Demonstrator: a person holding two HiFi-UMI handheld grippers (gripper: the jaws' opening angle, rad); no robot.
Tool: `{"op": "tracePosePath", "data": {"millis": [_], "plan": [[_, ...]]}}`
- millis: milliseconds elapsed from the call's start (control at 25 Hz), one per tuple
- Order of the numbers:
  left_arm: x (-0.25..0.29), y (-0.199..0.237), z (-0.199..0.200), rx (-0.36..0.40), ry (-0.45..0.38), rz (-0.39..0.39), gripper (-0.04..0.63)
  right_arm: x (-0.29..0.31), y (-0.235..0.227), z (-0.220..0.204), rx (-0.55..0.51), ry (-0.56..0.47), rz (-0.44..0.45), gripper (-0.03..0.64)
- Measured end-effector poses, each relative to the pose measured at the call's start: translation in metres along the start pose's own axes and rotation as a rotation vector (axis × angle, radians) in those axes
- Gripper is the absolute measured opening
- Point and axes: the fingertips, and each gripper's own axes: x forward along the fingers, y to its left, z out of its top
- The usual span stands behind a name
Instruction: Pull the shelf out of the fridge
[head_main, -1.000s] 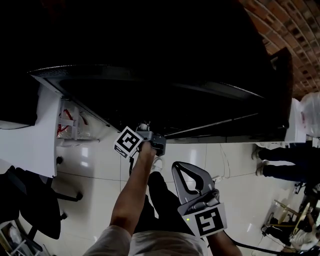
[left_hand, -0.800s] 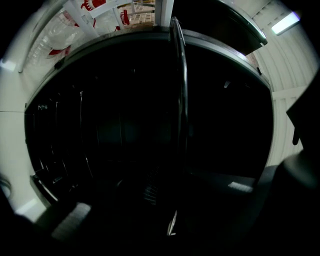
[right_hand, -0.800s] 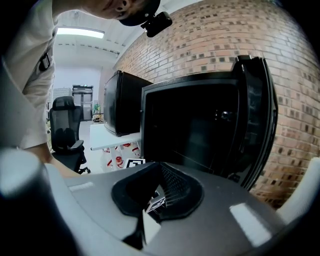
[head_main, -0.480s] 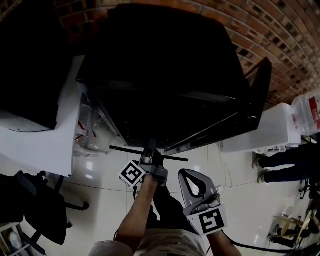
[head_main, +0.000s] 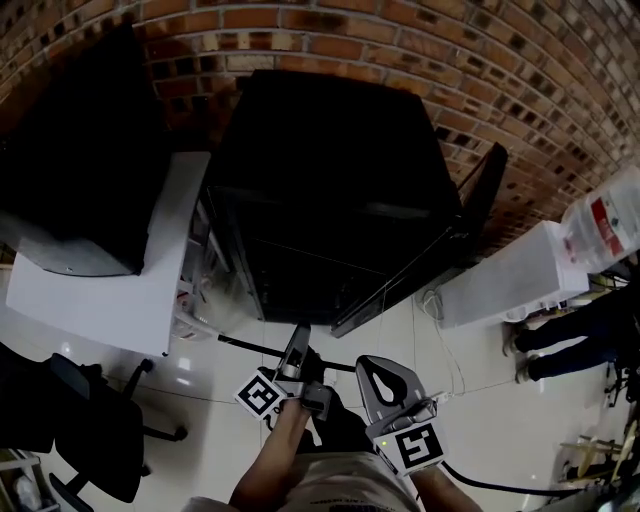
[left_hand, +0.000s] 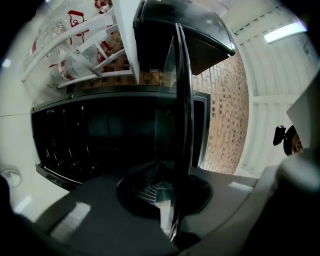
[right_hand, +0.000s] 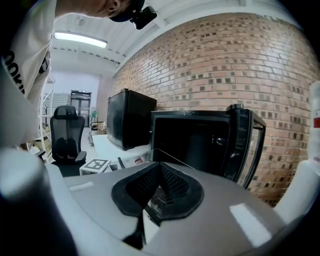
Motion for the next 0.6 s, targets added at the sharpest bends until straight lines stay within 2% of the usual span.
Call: {"op": "tracePosePath", "data": {"millis": [240,480,600], "plan": [[-0.026,-0.043,-0.003,0.005,0.017,-0.060,0.011,-0.019,0.015,0.016,-0.005,-0.048,-0.011,0.005],[-0.047,-0.091,-0.003,0.049,0.032,-0.148,0.011,-0.041,0.023,0.033,-0.035,-0.085,-0.027,0.005],[-0.057,-0.104,-0.002,0.071,0.041,-0.167,0.009,-0.047,0.030,0.039,-0.046,-0.092,-0.029,0.005]]}}
